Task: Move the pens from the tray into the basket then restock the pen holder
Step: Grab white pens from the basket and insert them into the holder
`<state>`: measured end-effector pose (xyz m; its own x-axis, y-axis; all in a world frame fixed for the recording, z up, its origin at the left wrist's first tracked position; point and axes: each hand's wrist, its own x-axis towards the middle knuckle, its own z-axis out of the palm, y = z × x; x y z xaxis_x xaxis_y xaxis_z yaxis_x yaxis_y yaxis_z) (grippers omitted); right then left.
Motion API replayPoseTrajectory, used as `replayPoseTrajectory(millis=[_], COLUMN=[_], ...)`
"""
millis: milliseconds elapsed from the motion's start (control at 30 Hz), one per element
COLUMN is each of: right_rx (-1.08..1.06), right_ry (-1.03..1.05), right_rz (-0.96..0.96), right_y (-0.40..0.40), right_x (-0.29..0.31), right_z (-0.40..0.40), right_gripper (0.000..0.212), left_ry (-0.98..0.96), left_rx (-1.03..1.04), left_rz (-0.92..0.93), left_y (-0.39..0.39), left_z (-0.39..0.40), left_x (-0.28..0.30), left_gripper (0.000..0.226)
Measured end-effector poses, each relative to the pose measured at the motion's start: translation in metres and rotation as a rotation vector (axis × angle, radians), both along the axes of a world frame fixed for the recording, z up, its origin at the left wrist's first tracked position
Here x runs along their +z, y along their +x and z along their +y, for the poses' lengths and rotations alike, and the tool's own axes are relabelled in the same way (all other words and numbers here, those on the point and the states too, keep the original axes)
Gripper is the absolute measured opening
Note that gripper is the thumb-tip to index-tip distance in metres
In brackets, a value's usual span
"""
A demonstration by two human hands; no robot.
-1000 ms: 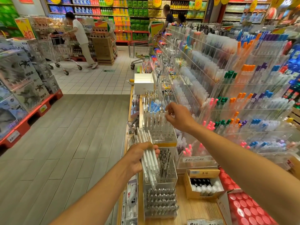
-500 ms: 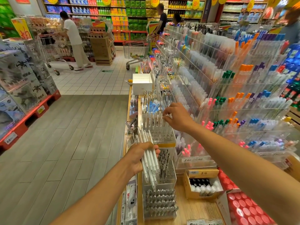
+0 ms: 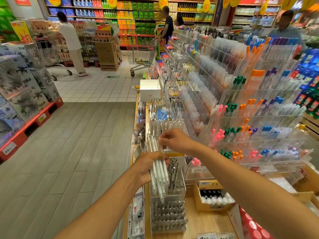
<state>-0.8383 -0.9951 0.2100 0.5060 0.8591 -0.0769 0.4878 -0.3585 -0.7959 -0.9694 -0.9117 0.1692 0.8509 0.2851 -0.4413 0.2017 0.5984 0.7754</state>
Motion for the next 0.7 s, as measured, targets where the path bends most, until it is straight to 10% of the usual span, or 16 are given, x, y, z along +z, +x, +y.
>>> replayPoseTrajectory(millis=[367, 700], right_rx=[-0.035, -0.105], right_ry=[0.006, 0.162], right_rz=[0.515, 0.180], right_y=[0.013, 0.030], right_x=[0.018, 0.041], right_z=[-0.002, -0.004], right_gripper=[0.010, 0.012], left_ry=[0.016, -0.010], left_rx=[0.083, 0.068], left_rz=[0.012, 0.082], left_y=[-0.003, -0.004], left_z=[-0.006, 0.001], left_x=[0.008, 0.006], left_gripper=[0.008, 0.010])
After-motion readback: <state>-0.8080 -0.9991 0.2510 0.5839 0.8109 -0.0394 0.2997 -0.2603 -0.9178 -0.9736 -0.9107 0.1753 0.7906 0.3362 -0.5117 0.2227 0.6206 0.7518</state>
